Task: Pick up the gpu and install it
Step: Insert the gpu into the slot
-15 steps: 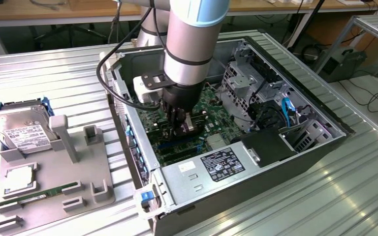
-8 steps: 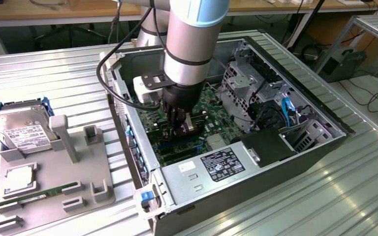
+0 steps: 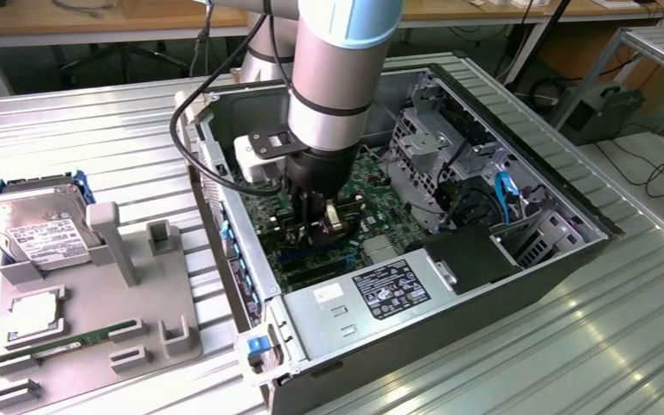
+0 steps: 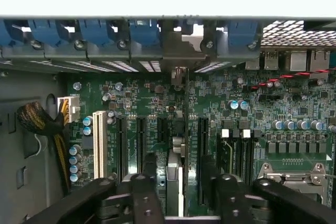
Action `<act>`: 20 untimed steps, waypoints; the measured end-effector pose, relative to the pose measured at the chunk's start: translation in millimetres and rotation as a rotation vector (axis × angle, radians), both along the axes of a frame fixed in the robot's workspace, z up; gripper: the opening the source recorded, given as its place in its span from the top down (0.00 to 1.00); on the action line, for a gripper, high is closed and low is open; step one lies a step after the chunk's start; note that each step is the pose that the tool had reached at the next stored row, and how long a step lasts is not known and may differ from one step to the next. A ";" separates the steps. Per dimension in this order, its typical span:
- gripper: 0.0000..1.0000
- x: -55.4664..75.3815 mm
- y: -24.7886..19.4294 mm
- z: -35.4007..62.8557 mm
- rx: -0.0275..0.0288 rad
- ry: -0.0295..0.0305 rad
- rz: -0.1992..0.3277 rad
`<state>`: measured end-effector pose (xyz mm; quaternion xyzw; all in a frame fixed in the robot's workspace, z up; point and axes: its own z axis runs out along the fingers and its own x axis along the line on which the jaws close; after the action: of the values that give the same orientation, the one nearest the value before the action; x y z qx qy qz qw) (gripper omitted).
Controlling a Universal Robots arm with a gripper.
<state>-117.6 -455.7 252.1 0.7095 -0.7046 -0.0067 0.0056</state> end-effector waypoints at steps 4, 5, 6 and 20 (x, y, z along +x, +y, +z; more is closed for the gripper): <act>0.54 0.0 0.0 0.6 -0.0002 0.0001 0.000; 0.54 0.0 0.1 3.0 -0.0001 0.0000 0.000; 0.54 0.0 0.1 4.6 0.0001 -0.0001 0.000; 0.54 0.0 0.2 38.8 0.0001 -0.0001 0.000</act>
<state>-117.6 -455.6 291.0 0.7095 -0.7046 -0.0067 0.0055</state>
